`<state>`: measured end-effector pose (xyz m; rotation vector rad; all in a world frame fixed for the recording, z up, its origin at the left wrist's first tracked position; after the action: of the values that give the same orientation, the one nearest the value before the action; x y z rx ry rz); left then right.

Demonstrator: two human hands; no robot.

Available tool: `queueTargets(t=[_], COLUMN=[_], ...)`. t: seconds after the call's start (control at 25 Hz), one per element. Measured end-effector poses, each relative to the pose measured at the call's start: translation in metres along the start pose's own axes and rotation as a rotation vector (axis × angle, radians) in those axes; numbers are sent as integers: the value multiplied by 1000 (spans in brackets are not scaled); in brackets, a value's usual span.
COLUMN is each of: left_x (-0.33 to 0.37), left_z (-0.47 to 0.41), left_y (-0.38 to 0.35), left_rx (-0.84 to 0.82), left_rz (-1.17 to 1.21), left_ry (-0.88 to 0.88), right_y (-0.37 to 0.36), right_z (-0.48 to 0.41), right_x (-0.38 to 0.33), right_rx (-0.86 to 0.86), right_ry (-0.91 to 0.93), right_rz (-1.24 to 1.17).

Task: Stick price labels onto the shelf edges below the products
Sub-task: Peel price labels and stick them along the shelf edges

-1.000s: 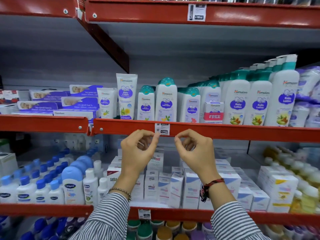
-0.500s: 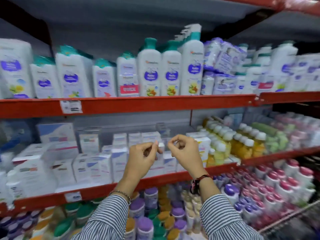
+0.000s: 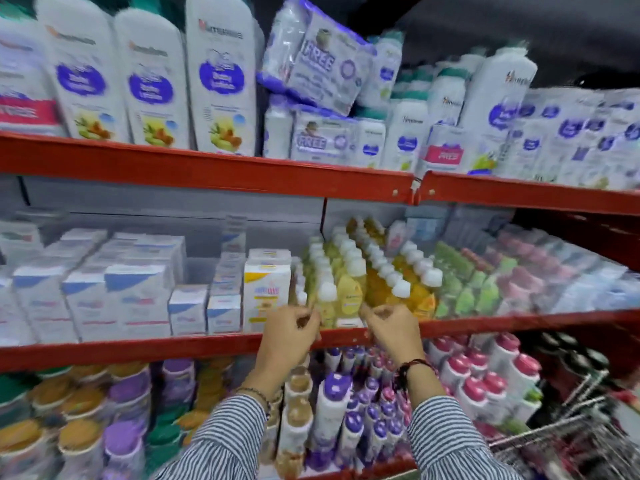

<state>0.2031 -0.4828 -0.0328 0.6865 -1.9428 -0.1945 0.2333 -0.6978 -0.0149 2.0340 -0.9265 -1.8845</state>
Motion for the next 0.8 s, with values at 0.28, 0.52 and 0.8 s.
queueTargets(t=[0.28,0.52,0.8], left_x=[-14,-15,6], left_z=[-4,-3,1], left_y=[-48,-56,-57], left_rx=[-24,-29,-52], left_rz=[140,128,324], left_ry=[349,404,450], right_y=[-28,-29,9], right_z=[-44,-47,-15], right_x=[21,37,22], right_rx=[-175,-190,-240], right_ry=[-94,-178,-165], right_rz=[72,32,-444])
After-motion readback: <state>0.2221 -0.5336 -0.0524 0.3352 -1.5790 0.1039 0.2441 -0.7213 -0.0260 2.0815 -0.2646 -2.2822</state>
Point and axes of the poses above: each hand's wrist, its own z-axis away from the middle knuckle, its own y-axis out of the back of the hand, x = y × z, the point moved 4 cm from there along -z, towards the middle knuckle, and after that the axes turned 3 degrees about x, right-handed, at the moved point
